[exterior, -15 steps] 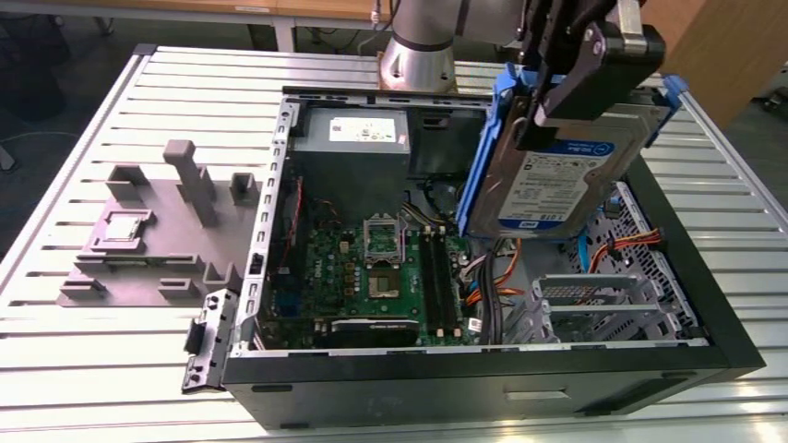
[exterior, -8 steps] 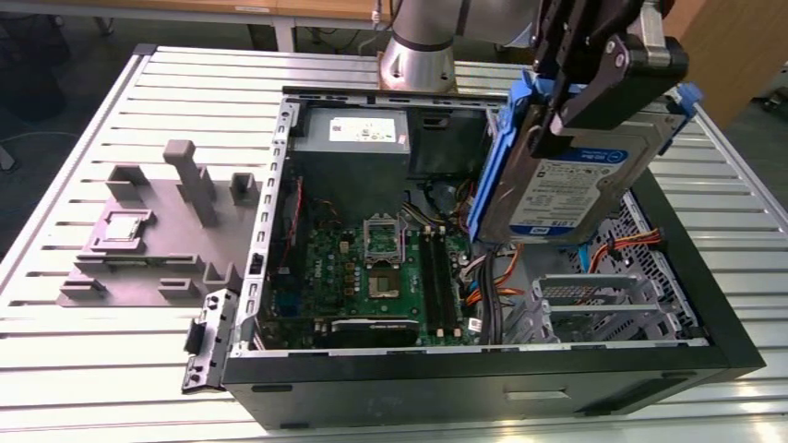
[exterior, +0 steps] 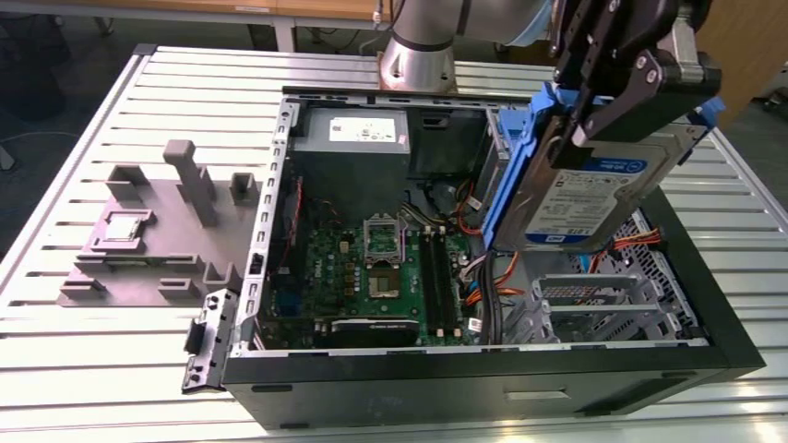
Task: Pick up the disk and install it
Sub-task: 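Insert the disk into the insertion slot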
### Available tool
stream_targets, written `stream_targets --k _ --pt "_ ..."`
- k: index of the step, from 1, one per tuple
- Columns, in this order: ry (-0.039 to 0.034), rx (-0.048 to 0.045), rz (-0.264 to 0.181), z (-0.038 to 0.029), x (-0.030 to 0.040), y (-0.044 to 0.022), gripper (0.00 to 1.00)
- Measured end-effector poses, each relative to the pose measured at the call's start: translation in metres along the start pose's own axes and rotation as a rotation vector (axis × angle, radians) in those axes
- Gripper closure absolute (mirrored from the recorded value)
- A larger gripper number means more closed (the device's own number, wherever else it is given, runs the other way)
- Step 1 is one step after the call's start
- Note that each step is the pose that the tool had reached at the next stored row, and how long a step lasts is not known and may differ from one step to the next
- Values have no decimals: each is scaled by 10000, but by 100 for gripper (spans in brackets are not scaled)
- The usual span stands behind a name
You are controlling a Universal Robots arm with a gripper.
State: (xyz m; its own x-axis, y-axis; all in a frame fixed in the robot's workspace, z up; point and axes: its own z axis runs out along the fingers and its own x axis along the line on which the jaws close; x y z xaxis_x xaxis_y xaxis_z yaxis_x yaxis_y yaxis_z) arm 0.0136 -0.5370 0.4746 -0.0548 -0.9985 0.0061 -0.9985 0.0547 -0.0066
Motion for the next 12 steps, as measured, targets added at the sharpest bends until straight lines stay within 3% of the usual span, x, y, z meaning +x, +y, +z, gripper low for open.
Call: stream_targets --k 12 --pt "-1 0 0 56 97 -132 63"
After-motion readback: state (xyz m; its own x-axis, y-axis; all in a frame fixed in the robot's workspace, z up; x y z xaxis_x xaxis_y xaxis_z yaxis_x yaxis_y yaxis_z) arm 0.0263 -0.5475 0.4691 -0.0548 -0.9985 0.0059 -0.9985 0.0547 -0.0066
